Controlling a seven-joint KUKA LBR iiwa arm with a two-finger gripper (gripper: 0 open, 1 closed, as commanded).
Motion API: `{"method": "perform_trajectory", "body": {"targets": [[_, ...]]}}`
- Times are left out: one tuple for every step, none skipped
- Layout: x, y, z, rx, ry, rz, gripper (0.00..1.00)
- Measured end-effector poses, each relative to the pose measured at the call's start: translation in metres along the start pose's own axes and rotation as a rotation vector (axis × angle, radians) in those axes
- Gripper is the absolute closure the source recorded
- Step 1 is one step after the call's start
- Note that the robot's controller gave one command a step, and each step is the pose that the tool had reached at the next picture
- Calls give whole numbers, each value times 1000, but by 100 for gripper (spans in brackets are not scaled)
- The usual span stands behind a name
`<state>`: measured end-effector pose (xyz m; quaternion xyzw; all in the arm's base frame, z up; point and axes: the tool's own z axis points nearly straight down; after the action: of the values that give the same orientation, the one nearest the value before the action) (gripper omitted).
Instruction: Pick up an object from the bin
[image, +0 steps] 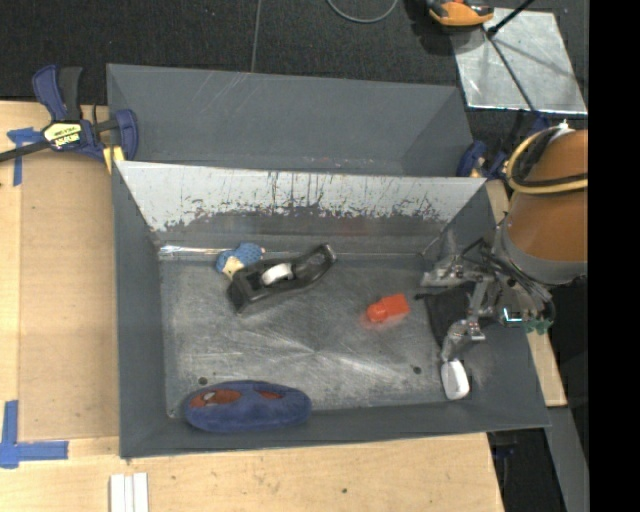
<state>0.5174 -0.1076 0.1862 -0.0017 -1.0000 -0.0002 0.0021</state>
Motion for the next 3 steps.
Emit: {"method": "perform_trajectory", "body": {"targets": [[-82, 31, 113, 2, -13, -13, 0], [-75, 20, 83, 2, -13, -8, 0], [-68, 29, 60, 1, -13, 39, 0]]}}
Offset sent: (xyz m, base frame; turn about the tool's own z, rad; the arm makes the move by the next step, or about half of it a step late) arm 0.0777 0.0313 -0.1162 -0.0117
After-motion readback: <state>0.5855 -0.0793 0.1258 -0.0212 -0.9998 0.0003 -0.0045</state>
